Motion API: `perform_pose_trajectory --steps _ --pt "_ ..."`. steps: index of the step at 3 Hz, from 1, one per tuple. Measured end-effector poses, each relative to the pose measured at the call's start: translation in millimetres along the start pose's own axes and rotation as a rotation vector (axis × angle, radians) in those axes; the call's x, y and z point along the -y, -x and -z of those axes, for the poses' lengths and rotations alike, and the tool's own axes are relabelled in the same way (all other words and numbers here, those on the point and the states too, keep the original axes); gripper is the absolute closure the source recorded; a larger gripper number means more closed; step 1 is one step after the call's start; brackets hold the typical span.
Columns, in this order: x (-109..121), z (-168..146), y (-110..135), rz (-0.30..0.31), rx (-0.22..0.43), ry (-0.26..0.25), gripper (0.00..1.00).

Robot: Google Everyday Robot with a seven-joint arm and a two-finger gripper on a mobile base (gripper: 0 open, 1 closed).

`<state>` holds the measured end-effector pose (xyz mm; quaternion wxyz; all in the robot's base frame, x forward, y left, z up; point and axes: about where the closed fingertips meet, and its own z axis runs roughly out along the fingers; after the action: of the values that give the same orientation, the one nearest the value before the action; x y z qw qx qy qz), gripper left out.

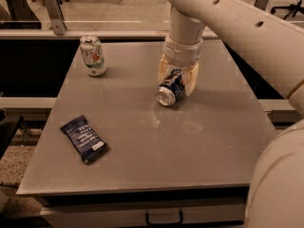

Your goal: Place pepsi can upright

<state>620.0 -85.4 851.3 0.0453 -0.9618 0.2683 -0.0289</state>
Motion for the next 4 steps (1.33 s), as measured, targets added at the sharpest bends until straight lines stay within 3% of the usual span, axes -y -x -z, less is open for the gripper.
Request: perform_pose_trajectory --steps 1,2,3,4 --pt "2.9 2.5 -3.0 0.025 -0.016 0.009 0.63" --pt "5.8 17.9 -7.3 0.038 -0.055 -0.025 0.86" --pt "3.8 42.5 -9.7 0.064 -0.14 -0.097 1.0" --pt "6.0 64.5 -12.1 0.072 -0.226 -0.213 1.0"
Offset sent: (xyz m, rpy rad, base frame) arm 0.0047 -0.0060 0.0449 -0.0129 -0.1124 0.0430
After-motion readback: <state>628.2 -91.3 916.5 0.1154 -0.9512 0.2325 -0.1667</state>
